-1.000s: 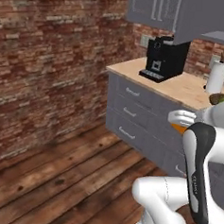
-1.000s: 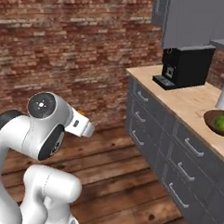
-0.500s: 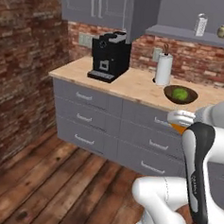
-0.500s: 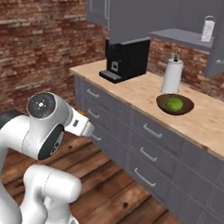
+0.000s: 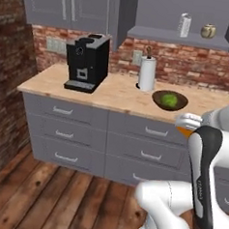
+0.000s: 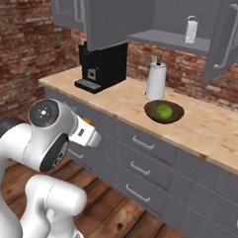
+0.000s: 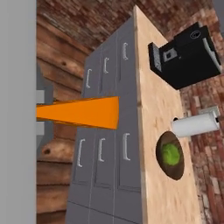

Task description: Pick the cheese from the fridge and the cheese grater from the cabinet and place them next to the salad bowl.

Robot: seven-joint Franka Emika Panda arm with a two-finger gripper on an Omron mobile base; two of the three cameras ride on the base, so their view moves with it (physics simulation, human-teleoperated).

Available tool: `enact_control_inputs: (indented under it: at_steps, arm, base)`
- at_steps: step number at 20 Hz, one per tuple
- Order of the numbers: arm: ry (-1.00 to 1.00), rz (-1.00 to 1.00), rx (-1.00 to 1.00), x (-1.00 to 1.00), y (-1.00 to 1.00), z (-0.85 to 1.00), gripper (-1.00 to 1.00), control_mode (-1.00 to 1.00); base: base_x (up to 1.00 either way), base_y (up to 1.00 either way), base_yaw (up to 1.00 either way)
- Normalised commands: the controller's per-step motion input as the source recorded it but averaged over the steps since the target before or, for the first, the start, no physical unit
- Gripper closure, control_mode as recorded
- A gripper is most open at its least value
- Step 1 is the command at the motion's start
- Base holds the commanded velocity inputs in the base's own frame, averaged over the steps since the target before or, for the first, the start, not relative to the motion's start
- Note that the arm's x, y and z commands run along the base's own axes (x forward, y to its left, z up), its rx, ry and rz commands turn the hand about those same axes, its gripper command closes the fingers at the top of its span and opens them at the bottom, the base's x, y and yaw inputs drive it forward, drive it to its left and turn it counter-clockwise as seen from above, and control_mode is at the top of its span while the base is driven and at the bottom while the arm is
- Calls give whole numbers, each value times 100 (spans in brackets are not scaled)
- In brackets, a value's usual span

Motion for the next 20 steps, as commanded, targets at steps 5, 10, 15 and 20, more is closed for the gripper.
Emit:
enact_control_inputs:
  at_steps: [5, 10, 15, 20]
  arm:
    - [0, 0, 0, 0, 0, 0, 100, 100]
    - [0, 0, 0, 0, 0, 0, 100, 100]
    - [0, 0, 0, 0, 0, 0, 100, 100]
    - [0, 0, 0, 0, 0, 0, 100, 100]
  base:
    - [93, 23, -1]
    - [80, 15, -6]
    - [60, 20, -33]
    - [56, 24, -33]
